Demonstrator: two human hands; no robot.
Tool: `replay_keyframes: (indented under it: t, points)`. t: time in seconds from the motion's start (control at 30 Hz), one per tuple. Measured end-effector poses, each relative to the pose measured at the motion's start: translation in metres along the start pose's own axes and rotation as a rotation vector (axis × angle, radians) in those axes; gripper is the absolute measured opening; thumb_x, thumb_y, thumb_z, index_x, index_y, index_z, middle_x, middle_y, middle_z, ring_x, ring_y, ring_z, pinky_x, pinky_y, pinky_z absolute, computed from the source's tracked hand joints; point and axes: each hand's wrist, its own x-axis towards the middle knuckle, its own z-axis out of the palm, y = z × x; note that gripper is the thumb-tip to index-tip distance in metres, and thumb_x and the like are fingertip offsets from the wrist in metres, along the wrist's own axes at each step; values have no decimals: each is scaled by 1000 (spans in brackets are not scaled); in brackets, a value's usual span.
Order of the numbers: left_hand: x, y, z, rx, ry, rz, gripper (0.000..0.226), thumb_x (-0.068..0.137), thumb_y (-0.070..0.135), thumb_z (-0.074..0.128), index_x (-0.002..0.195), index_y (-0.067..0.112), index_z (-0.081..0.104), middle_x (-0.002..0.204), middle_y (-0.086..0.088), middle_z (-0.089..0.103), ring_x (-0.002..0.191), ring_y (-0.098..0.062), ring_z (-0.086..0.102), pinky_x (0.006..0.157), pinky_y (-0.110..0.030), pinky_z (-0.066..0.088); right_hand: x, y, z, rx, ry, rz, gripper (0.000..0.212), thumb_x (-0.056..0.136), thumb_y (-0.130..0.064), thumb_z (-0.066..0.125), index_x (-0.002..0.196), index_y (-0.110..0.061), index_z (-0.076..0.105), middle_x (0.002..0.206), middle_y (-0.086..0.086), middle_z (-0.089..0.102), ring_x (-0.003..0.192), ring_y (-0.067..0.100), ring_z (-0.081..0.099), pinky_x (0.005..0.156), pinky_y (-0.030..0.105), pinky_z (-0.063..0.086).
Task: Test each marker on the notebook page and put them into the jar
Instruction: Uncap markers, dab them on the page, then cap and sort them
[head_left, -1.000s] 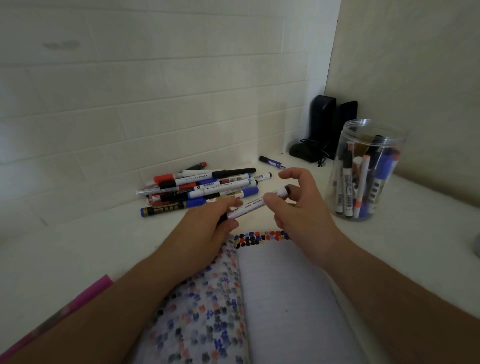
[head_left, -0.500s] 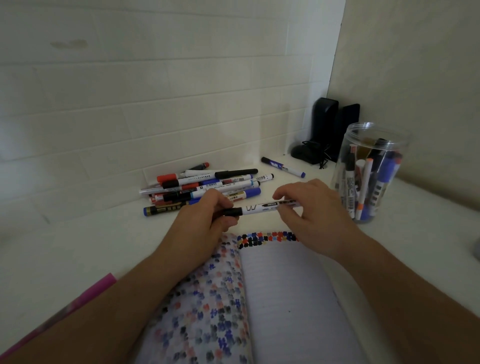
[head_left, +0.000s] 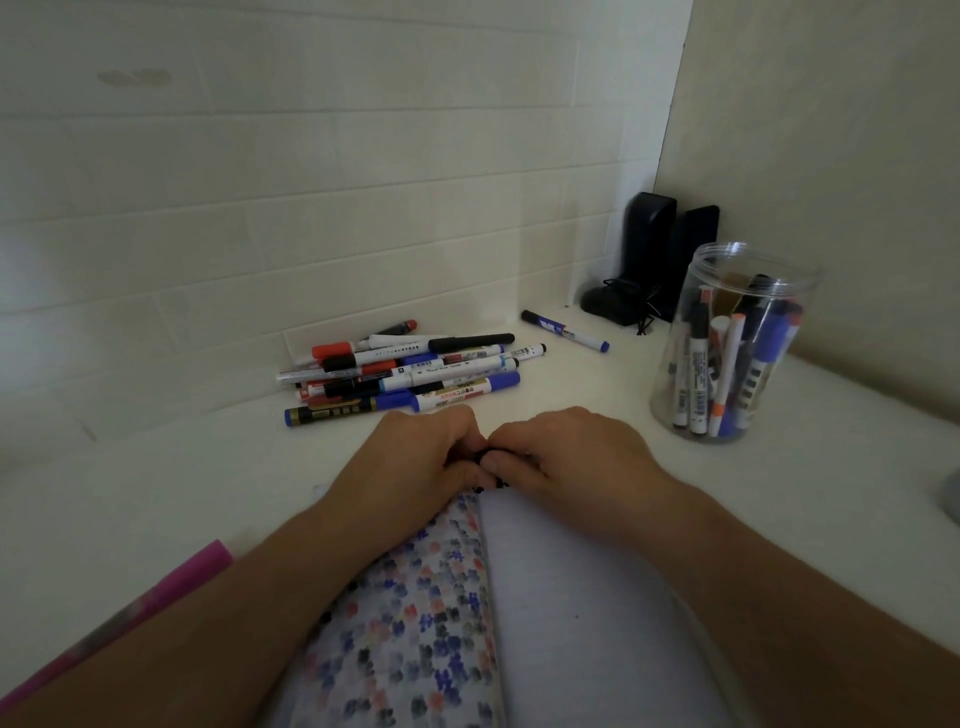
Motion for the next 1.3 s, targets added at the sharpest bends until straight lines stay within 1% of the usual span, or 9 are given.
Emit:
replay_keyframes:
  t: [0.4, 0.57, 0.67, 0.77, 0.83, 0.9, 1.0, 1.1, 1.3]
  points:
    - [1, 0, 1, -6, -7, 32, 15, 88, 33, 76, 91, 22, 67, 78, 8, 71, 68, -3, 63, 62, -27, 53, -2, -1, -6, 32, -55, 73, 41, 99, -70, 37, 120, -43, 59, 87, -11, 66, 76, 4, 56, 69, 33, 50]
    - [-2, 4, -2, -52, -23, -35, 18, 87, 41, 72, 92, 31, 58, 83, 16, 67, 72, 1, 62, 64, -18, 52, -9, -2, -30, 60, -58, 209, 33, 96, -63, 43, 97, -30, 40, 80, -4, 60, 67, 12, 52, 61, 35, 47]
    - [-5, -2, -4, -77, -32, -64, 21, 86, 39, 73, 91, 34, 53, 85, 16, 66, 70, -4, 61, 62, -27, 55, -22, 17, -52, 432, 25, 344, 14, 104, -24, 48, 92, -24, 56, 91, 4, 69, 73, 17, 57, 64, 32, 47]
    - [-6, -3, -4, -81, -59, -68, 23, 89, 39, 70, 92, 35, 48, 82, 14, 65, 67, -5, 60, 58, -25, 52, -28, 41, -65, 1209, 191, 553, 43, 93, 15, 39, 92, -12, 72, 105, 10, 77, 82, 22, 67, 71, 33, 57]
    - [-6, 0, -5, -88, -84, -66, 21, 92, 40, 67, 94, 35, 46, 80, 15, 63, 69, -3, 58, 56, -17, 45, -29, 53, -65, 1675, 228, 497, 56, 90, 19, 40, 99, -19, 80, 107, 8, 78, 82, 20, 69, 69, 31, 60]
    - [-7, 2, -6, -86, -114, -64, 19, 93, 41, 67, 95, 36, 49, 82, 17, 61, 77, 1, 58, 60, -14, 43, -29, 55, -58, 1880, 208, 376, 42, 93, 9, 52, 104, -21, 80, 99, 7, 75, 80, 18, 68, 67, 26, 58]
    - [-6, 3, -8, -96, -177, -51, 16, 88, 46, 71, 96, 37, 59, 89, 19, 65, 84, 3, 59, 70, -18, 47, -26, 45, -36, 1714, 91, 329, 9, 94, -18, 63, 91, -16, 72, 76, 6, 63, 63, 15, 55, 53, 22, 46]
    - [-6, 4, -9, -125, -246, -64, 17, 84, 49, 73, 93, 38, 64, 98, 25, 68, 92, 3, 58, 79, -20, 48, -19, 31, -20, 1369, 55, 312, 16, 98, -12, 63, 83, -11, 58, 57, 3, 46, 45, 14, 34, 41, 23, 27]
    - [-3, 5, -9, -191, -288, -111, 19, 81, 41, 79, 83, 38, 60, 102, 29, 70, 97, 9, 58, 74, -7, 43, -16, 18, -4, 880, 144, 352, 21, 82, -9, 73, 71, -2, 56, 59, 3, 59, 48, 7, 50, 50, 22, 41]
